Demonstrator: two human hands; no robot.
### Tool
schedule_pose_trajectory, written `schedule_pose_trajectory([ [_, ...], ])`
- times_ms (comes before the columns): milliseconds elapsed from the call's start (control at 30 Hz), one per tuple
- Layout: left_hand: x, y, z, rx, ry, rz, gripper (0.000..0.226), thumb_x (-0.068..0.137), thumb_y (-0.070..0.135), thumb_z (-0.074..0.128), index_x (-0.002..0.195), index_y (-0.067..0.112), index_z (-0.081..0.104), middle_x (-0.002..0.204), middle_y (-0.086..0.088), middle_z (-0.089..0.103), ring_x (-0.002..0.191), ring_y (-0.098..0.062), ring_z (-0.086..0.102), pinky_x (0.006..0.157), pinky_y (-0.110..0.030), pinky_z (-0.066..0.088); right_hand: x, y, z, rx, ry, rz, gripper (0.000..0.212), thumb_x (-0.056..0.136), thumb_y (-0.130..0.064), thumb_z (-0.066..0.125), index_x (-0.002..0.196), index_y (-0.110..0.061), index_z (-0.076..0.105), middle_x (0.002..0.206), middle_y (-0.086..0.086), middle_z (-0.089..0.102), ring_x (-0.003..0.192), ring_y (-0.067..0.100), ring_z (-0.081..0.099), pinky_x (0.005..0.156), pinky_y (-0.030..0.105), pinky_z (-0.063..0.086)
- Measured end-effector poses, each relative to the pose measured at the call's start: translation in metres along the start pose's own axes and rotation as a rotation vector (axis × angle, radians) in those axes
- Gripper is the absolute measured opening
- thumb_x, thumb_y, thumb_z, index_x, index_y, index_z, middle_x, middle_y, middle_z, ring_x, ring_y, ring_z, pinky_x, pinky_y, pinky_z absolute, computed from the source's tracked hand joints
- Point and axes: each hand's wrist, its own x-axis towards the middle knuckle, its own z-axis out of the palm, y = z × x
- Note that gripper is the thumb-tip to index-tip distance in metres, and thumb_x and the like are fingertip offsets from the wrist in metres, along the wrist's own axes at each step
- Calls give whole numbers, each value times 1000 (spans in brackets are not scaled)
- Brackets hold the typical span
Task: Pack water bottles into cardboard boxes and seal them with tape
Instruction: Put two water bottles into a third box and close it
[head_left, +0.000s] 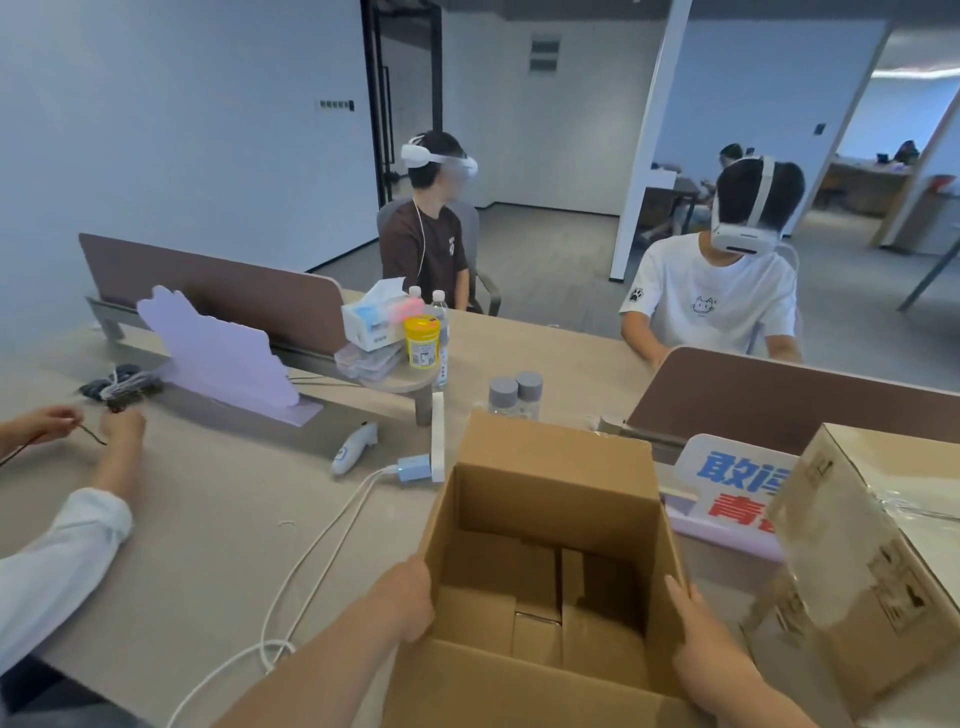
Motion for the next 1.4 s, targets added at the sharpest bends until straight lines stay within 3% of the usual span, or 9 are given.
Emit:
schedule_pose_trajectory([
  [200,16,20,-41,70,-84,-16,43,103,22,38,140,0,43,144,-16,45,132,-31,45,105,-36,36,29,-19,-25,-155,-57,152,43,91,-19,40,133,-19,48,150,14,31,137,30,32,114,37,30],
  [300,51,22,-74,-15,132,-16,44,95,42,41,129,16,51,131,-7,56,119,-27,53,98,-37,43,51,-49,-49,-165,110,75,15,86,-25,52,100,-24,58,126,6,50,113,24,51,99,37,45],
  [400,86,32,-110,-193,212,35,38,90,30,44,126,18,46,127,-6,57,112,-27,55,86,-34,46,69,-92,-74,-113,153,-90,18,89,-22,48,102,-22,61,104,2,60,93,17,59,86,31,53],
  [567,147,62,-162,-216,217,158,55,92,19,46,145,15,32,145,-9,43,130,-26,44,100,-33,42,121,-151,-106,-208,120,-241,28,92,-11,41,113,-18,58,95,-1,56,82,18,52,61,23,43],
  [700,217,82,-178,-211,274,182,59,88,17,53,143,15,32,141,-12,44,129,-28,45,101,-36,42,194,-184,-128,-155,176,-323,46,89,-8,43,134,-16,44,132,8,46,114,27,53,90,34,46],
  [833,286,105,-180,-218,273,185,81,82,31,68,149,20,22,144,-10,39,130,-27,43,102,-37,41,280,-213,-133,-138,216,-428,55,89,-8,47,141,-17,32,138,12,35,119,31,48,88,34,41],
  [967,329,119,-151,-340,186,208,98,75,25,76,150,17,14,139,-13,46,125,-29,48,99,-34,42,345,-229,-108,-162,48,-583,74,90,-13,51,151,-27,12,160,7,-1,142,31,24,110,39,32],
  [1167,325,132,-102,-578,505,225,69,75,6,64,135,24,35,112,-5,62,104,-25,60,84,-32,47,359,-211,-59,41,307,-634,59,83,-6,52,136,-28,36,146,5,19,100,37,57,81,36,44],
  [1400,290,130,-152,-718,487,173,75,69,7,81,130,20,40,110,-3,55,94,-18,49,78,-23,37,312,-191,-109,264,387,-530,56,83,-7,62,130,-30,41,126,3,30,89,21,49,81,25,40],
])
